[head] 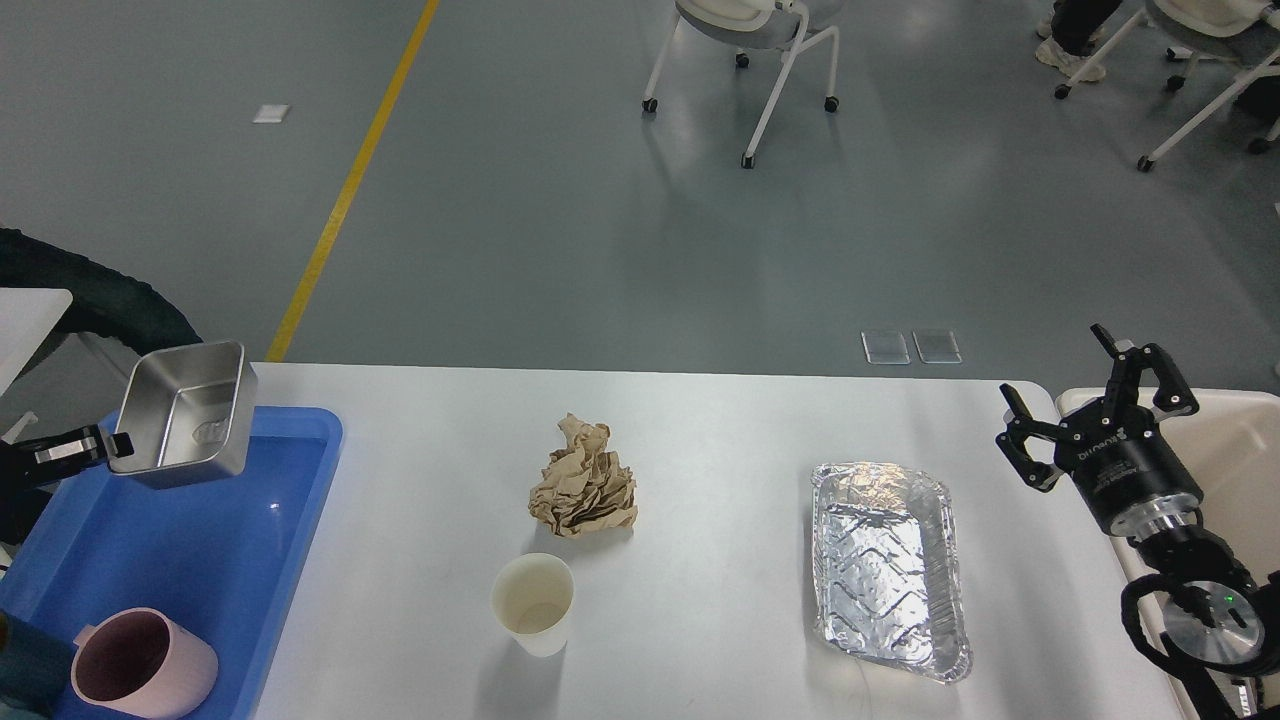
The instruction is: Tidy desktop
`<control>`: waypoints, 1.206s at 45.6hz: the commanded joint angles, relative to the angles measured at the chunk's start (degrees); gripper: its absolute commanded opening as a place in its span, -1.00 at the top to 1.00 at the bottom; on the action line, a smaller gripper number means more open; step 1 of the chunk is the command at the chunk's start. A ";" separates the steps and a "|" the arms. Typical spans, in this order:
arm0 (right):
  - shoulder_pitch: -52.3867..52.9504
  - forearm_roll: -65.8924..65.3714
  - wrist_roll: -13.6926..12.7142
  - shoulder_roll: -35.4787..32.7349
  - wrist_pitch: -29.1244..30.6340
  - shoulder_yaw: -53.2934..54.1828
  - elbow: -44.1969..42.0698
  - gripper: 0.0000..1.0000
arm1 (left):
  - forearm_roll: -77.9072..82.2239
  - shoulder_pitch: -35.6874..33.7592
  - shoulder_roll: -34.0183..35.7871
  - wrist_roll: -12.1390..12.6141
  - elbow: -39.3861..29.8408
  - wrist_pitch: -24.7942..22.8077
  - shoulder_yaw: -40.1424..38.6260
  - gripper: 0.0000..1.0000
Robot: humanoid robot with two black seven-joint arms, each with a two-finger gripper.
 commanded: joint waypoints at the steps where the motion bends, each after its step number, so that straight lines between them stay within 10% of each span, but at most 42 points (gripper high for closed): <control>1: -0.08 0.00 0.00 0.02 0.09 0.06 0.00 -1.00 | 0.11 1.08 -6.69 -0.60 11.56 0.34 0.02 1.00; 17: -0.17 0.00 0.00 0.02 0.09 -0.03 0.00 -1.00 | 0.12 1.34 -18.66 -0.61 23.89 2.28 0.20 0.97; 20: -0.17 0.00 0.00 0.02 0.09 0.06 0.00 -1.00 | -0.06 1.25 -18.66 -0.26 23.89 2.19 0.11 0.44; 23: -0.17 0.00 0.00 0.02 0.09 -0.03 0.00 -1.00 | -0.15 0.73 -18.57 -0.17 23.89 1.75 -0.76 -0.87; 39: -0.17 0.00 0.00 0.37 0.09 -0.11 0.00 -1.00 | -2.25 -0.15 -14.88 -0.69 23.19 0.52 -1.82 -0.94; 55: 0.36 -1.58 -0.09 -0.15 0.00 -2.14 0.26 -1.00 | -40.39 -2.35 -19.70 -0.78 23.10 -4.32 -18.78 -0.95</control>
